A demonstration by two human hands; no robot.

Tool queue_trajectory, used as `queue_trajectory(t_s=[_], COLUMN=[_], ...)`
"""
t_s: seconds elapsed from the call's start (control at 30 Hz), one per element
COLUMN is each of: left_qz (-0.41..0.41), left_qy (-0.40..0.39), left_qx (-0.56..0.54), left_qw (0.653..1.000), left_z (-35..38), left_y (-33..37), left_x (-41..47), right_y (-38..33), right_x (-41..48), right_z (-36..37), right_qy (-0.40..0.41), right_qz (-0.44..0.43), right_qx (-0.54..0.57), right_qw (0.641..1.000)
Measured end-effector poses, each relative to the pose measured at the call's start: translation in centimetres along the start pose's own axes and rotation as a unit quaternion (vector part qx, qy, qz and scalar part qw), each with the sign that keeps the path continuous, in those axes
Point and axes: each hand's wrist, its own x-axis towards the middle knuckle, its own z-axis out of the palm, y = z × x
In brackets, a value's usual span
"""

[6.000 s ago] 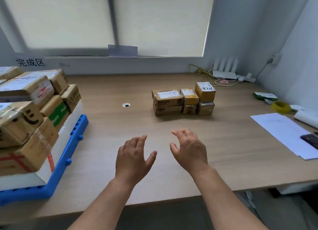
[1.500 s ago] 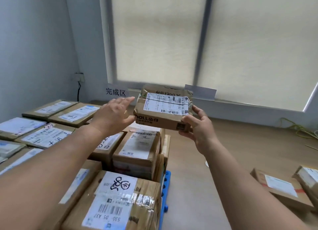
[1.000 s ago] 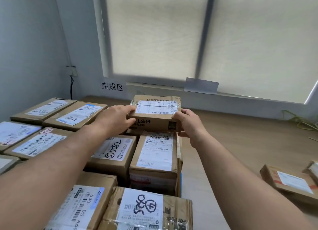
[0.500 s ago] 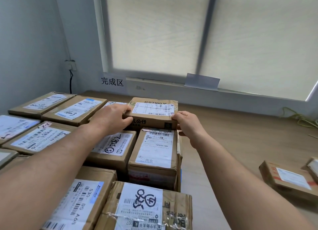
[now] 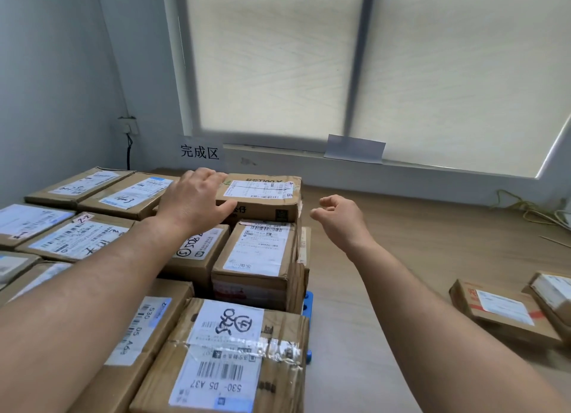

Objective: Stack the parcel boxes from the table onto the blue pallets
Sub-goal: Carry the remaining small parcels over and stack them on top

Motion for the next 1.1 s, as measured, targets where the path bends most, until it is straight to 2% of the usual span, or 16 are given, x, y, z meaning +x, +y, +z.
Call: queue_trajectory(t_s=[0.17,0.43,0.67,1.1], left_qz=[0.025,0.057,0.073,0.089], left_qy=[0.021,0.026,-0.012,-0.083], left_qx=[0.039,0.043,0.023,-0.047], left_qw=[0.999,0.997,0.997,0.991], left_z=[-0.9,-1.1,1.6,11.0], left_y=[4.0,13.1,23.1,40.6], left_x=[-1.5,-4.8,-7.7,-12.4], right_y=[1.8,5.2,11.3,25.5], right_x=[-1.9,-5.3,-7.6,-10.1], right_z=[-2.9,-9.1,-15.2,-25.8], right_qy=[0.023,0.04,0.028,0.007], right_qz=[-0.057,-0.113,-0.09,-0.042], right_qx=[-0.112,-0.179,-0.224,-0.27], right_qw=[0.992,0.977,0.97,0.962])
